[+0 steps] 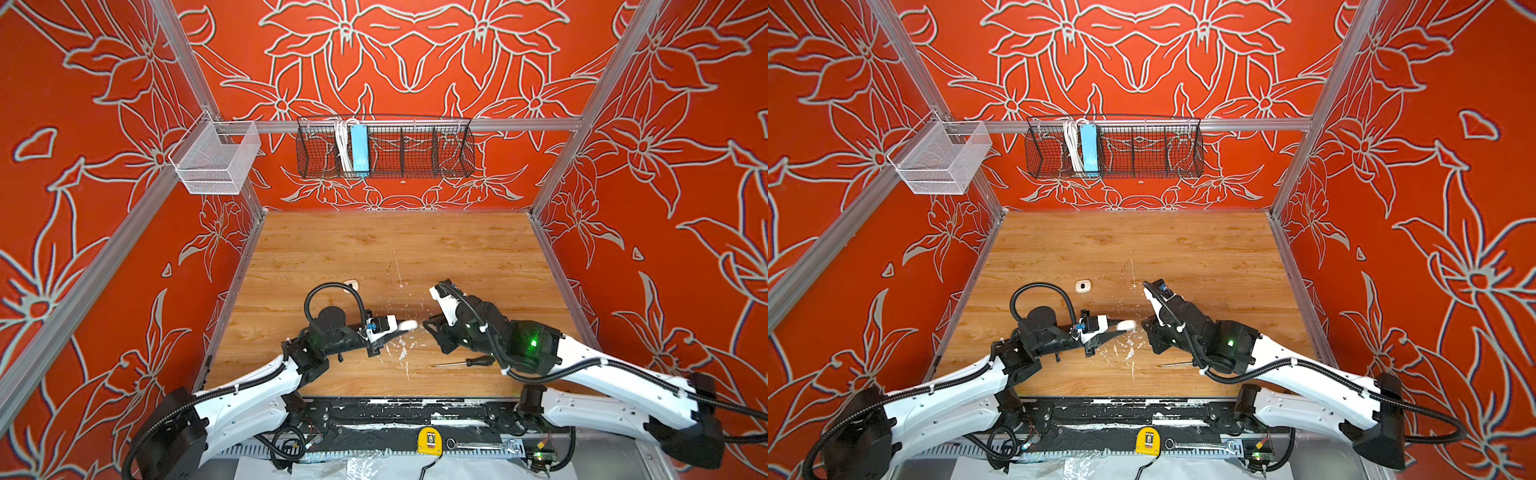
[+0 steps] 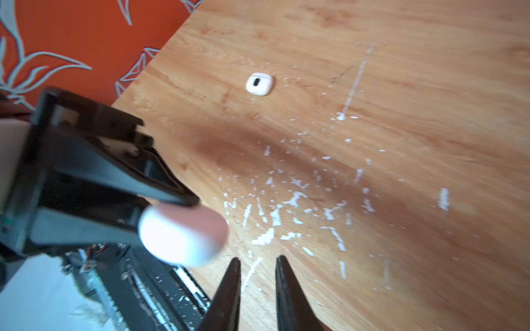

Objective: Insert the wireless bluetooth earbuds into the charging case

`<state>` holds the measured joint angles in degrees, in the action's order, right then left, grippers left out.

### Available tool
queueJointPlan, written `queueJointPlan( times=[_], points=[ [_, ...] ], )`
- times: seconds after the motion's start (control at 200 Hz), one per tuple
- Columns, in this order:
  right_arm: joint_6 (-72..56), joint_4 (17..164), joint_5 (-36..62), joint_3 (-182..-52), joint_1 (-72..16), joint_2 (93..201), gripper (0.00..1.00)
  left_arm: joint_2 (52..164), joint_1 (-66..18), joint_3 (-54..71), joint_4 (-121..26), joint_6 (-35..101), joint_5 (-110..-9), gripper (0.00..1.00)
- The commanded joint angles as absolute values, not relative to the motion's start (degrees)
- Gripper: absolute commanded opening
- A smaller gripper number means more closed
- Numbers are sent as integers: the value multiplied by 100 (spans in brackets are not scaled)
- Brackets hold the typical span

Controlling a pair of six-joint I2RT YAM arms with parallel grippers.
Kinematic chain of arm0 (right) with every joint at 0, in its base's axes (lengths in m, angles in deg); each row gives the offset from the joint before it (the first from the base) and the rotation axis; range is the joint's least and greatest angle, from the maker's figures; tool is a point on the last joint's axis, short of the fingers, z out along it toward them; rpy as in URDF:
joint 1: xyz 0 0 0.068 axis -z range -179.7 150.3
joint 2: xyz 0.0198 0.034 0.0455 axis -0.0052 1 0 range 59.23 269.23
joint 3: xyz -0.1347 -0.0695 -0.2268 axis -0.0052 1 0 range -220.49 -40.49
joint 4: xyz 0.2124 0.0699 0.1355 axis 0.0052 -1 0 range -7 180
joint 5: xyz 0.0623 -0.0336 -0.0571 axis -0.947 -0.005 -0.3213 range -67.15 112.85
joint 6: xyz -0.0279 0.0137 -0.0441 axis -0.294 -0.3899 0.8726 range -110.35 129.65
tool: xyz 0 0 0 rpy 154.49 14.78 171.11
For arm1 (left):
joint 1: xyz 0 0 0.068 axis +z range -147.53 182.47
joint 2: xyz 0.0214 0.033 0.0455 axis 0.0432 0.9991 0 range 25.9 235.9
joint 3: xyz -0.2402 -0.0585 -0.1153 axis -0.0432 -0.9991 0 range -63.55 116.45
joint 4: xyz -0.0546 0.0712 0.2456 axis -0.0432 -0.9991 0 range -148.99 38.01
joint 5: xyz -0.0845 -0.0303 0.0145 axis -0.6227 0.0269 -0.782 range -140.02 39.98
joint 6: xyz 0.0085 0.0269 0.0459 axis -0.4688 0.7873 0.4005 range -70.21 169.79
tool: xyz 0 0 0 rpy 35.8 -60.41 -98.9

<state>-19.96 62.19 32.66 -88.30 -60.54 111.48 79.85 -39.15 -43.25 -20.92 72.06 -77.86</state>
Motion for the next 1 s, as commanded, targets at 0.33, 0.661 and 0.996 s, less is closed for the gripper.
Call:
queueJointPlan(
  times=[0.33, 0.661, 0.996],
  points=[
    [-2528, 5852, 5155, -8084, -6059, 9562, 29, 11028, -3329, -2492, -2850, 3981, -5978, 0],
    [-2428, 5923, 5206, -8138, -6035, 9981, 30, 12533, -2544, -983, -4263, 1418, -7241, 0],
    [-2397, 6117, 5353, -8005, -6008, 10010, 31, 13949, -2416, -441, -4322, 688, -8384, 0]
  ],
)
